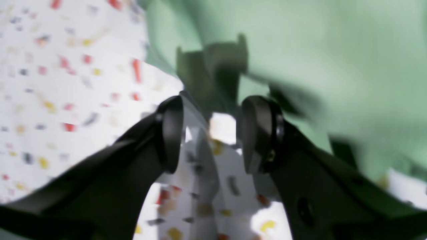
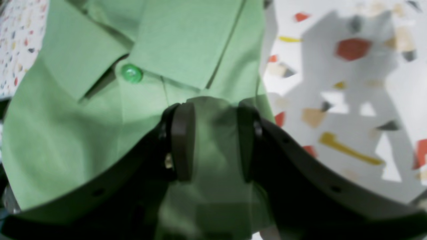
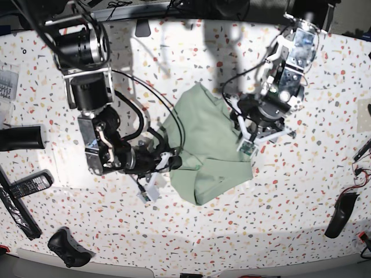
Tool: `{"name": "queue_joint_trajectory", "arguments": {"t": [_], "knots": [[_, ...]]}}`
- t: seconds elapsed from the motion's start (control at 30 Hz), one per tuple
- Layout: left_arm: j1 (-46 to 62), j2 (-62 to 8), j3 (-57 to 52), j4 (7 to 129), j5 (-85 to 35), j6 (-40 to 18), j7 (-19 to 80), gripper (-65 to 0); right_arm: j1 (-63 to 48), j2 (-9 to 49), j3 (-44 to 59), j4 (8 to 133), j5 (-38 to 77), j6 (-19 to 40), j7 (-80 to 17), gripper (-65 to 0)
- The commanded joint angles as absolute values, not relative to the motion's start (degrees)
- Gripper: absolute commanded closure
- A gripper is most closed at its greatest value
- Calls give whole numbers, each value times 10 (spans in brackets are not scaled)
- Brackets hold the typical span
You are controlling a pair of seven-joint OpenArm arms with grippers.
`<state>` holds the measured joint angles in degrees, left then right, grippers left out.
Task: Fold the T-shirt properly
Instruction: 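Flatten the folded shirt with both grippers, collar side up, then open both grippers and raise them off the shirt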
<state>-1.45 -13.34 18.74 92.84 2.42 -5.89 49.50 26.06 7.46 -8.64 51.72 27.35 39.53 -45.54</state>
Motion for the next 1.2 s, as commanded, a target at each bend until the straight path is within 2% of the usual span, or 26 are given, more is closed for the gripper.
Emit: {"name": "queue_joint_trajectory", "arguments": {"t": [0.0,0.33,0.53,0.63,0.77,1.17], "knots": [[-28,-134,187,937,17,-55,486,-260,264,75,-86,542,293,400,-455,-212],[-43,-135,187,937,-6,-55,479,-260,123,58,2,728,368,400,-484,-212],[-43,-135,187,937,-4,-55,479,-260,55,37,37,778,342,400,-453,-212],[-43,-135,187,937,-4,-55,479,-260,61,37,48,799,334,400,-458,-212],[-43,-135,187,937,-4,-55,479,-260,52,29,51,812,369,400,-511,-212],[-50,-135,187,937,35,-55,479,-260,4,24,37,812,367,400,-489,-212]]}}
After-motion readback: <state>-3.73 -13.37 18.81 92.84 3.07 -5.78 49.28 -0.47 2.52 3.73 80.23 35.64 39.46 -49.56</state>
